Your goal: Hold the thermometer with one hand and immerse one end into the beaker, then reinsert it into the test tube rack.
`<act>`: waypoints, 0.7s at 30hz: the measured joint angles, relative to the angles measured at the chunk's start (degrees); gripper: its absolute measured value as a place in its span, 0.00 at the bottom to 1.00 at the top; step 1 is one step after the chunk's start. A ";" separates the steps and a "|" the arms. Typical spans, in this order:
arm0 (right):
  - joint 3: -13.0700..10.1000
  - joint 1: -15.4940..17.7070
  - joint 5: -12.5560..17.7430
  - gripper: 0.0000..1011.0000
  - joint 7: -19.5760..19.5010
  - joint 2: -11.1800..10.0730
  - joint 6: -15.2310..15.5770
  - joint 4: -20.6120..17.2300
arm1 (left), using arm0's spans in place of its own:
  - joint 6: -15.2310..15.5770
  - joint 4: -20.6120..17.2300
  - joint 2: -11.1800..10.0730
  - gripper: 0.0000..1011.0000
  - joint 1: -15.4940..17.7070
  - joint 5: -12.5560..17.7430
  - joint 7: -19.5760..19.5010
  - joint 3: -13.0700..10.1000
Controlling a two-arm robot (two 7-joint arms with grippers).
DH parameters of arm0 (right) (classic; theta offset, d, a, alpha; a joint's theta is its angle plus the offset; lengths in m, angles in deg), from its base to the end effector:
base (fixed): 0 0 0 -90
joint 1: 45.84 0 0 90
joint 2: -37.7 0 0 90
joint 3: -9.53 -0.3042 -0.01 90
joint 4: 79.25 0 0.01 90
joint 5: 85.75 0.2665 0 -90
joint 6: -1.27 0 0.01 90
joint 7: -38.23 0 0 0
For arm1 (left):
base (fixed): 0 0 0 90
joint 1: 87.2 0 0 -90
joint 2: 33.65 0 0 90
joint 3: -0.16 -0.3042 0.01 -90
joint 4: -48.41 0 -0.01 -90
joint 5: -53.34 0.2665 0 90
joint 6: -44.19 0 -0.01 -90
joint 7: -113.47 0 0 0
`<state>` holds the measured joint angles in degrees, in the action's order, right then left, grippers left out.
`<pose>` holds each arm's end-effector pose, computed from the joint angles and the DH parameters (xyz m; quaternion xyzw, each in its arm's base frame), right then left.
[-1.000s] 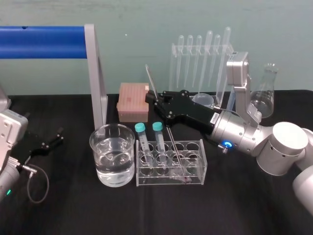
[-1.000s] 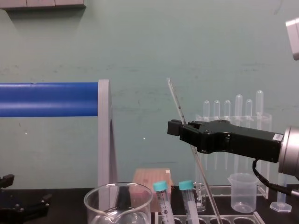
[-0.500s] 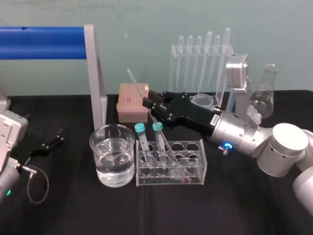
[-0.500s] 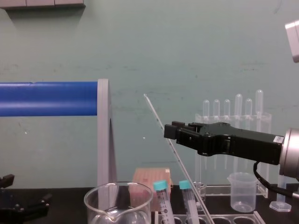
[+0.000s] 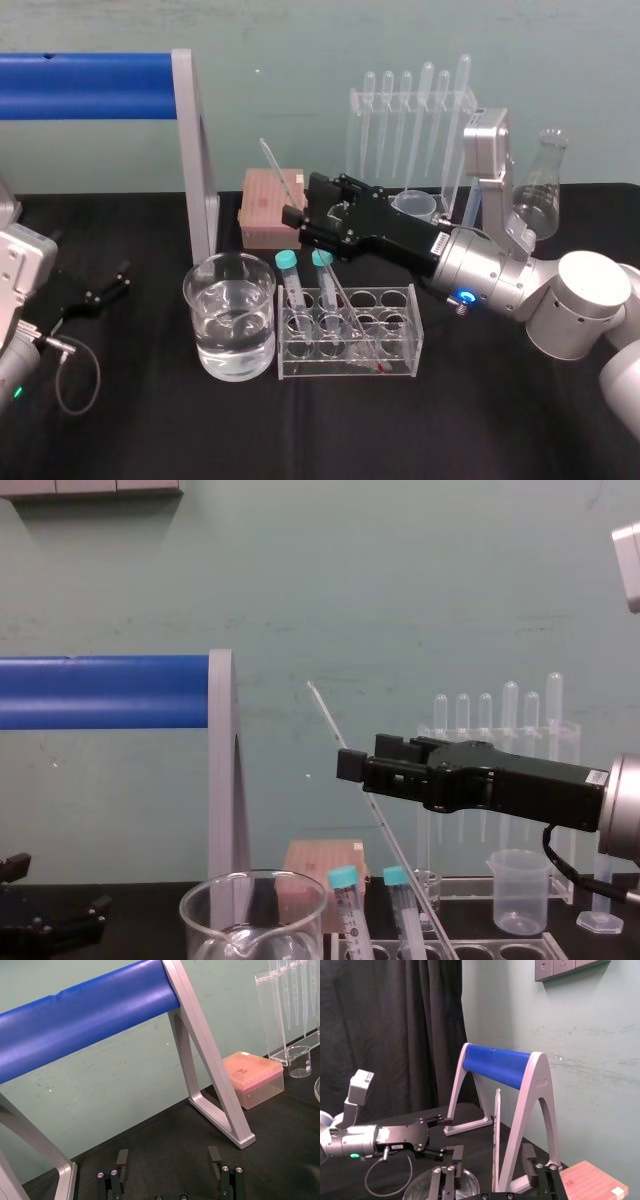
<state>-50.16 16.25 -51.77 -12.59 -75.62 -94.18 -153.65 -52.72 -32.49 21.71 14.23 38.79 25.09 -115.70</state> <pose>0.4012 -0.0269 -0.2518 0.0378 -0.0320 -0.2670 0.9624 0.3204 0.1019 -0.3056 0.1414 -0.1324 0.5799 0.7913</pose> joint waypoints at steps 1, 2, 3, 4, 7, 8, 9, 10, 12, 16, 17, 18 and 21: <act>-0.19 0.11 0.18 0.72 0.07 -0.05 -0.07 -0.21 | 0.00 0.00 0.00 1.00 0.01 0.00 0.00 0.00; -0.98 0.55 0.60 0.77 0.01 -0.33 -0.42 -1.09 | 0.00 0.00 0.00 1.00 0.00 0.00 0.00 0.01; -0.98 0.55 0.60 0.78 0.01 -0.33 -0.42 -1.09 | 0.00 0.00 0.00 1.00 0.00 0.00 0.00 0.00; -1.47 0.79 0.85 0.80 -0.24 -0.48 -0.72 -1.56 | 0.00 0.00 0.00 1.00 0.00 0.00 0.00 0.00; -5.25 2.63 1.85 0.91 -3.71 -1.42 -2.50 -4.33 | 0.00 0.00 0.00 1.00 0.00 0.00 0.00 0.00; -6.39 3.22 1.93 0.92 -4.89 -1.65 -2.89 -5.04 | 0.00 0.00 0.00 1.00 0.00 0.00 0.00 0.00; -8.62 4.54 1.84 0.97 -8.34 -2.00 -3.59 -6.20 | 0.00 0.00 0.00 1.00 0.00 0.00 0.00 0.00; -9.67 5.27 1.41 0.98 -10.13 -2.15 -3.85 -6.75 | 0.00 0.00 0.00 1.00 0.00 0.00 0.00 0.00; -11.35 6.69 -0.26 0.99 -14.64 -2.54 -4.04 -7.65 | 0.00 0.00 0.00 1.00 0.00 0.00 0.00 0.00; -13.99 11.60 -6.90 0.99 -28.78 -3.33 0.28 -8.75 | 0.00 0.00 0.00 1.00 0.00 0.00 0.00 0.00; -14.11 12.24 -7.73 0.99 -30.54 -3.28 1.29 -8.64 | 0.00 0.00 0.00 1.00 0.00 0.00 0.00 0.00; -14.32 13.42 -8.85 0.99 -33.05 -3.02 2.94 -8.13 | 0.00 0.00 0.00 1.00 0.00 0.00 0.00 0.00; -14.35 14.65 -9.99 0.99 -35.42 -2.44 4.79 -7.10 | 0.00 0.00 0.00 1.00 0.00 0.00 0.00 0.00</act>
<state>-64.51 30.90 -61.77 -48.01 -78.06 -89.39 -160.75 -52.72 -32.49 21.71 14.24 38.80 25.09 -115.70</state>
